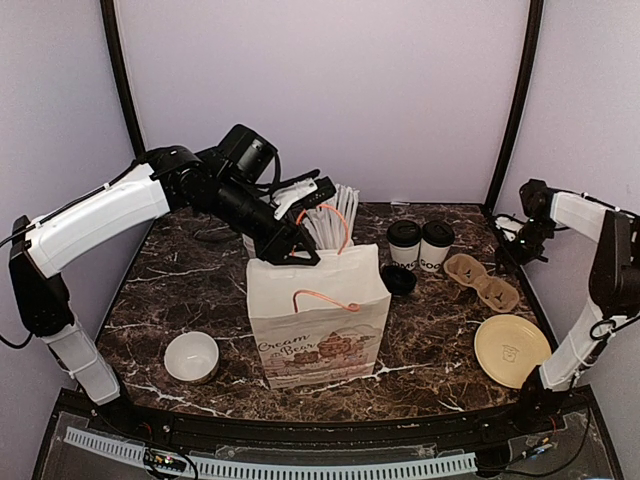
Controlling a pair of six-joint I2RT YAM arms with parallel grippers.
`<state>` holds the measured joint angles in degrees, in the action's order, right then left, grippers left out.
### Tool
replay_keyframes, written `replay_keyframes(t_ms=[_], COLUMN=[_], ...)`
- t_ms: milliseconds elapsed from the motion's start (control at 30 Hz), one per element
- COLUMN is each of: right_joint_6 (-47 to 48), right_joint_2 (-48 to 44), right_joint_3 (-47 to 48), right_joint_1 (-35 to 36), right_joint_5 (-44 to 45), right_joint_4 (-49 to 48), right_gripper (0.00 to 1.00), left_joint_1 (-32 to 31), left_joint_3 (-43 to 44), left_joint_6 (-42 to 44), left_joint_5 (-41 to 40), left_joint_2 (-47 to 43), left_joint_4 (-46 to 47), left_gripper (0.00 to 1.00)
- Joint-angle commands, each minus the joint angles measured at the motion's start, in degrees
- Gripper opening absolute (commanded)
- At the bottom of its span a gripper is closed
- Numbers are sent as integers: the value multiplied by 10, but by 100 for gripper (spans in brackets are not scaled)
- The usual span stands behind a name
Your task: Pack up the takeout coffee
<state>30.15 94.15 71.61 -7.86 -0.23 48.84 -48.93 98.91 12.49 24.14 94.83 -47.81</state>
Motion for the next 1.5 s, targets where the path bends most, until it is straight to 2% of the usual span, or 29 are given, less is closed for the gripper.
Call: replay_keyframes(t_ms=[0,167,267,400,1000,1267,1467], right_joint_6=[58,89,77,65,64,61,58], right_joint_2=[-10,31,60,79,106,125,129], right_joint_3=[26,31,34,45,58,73,72], right_joint_1=[4,34,50,59,62,62,63], right_joint_5=[-89,-120,-106,-81,-56,-64,-68], right_joint_4=[50,74,56,43,42,47,47], right_gripper=[60,49,49,51,50,45,36], left_joint_1=[-2,-1,-1,-1,-1,-1,-1], left_joint_3=[-6,-6,-6,-7,-28,-34,-36], left_joint_6=[12,16,15,13,14,9,9], left_joint_5=[-11,-41,-56,-50,-37,-33,-27], left_joint_2=[-14,-22,-27,-35,-54,-62,-63], left_joint_4=[16,25,32,34,39,37,34], left_gripper=[44,54,59,60,60,52,46])
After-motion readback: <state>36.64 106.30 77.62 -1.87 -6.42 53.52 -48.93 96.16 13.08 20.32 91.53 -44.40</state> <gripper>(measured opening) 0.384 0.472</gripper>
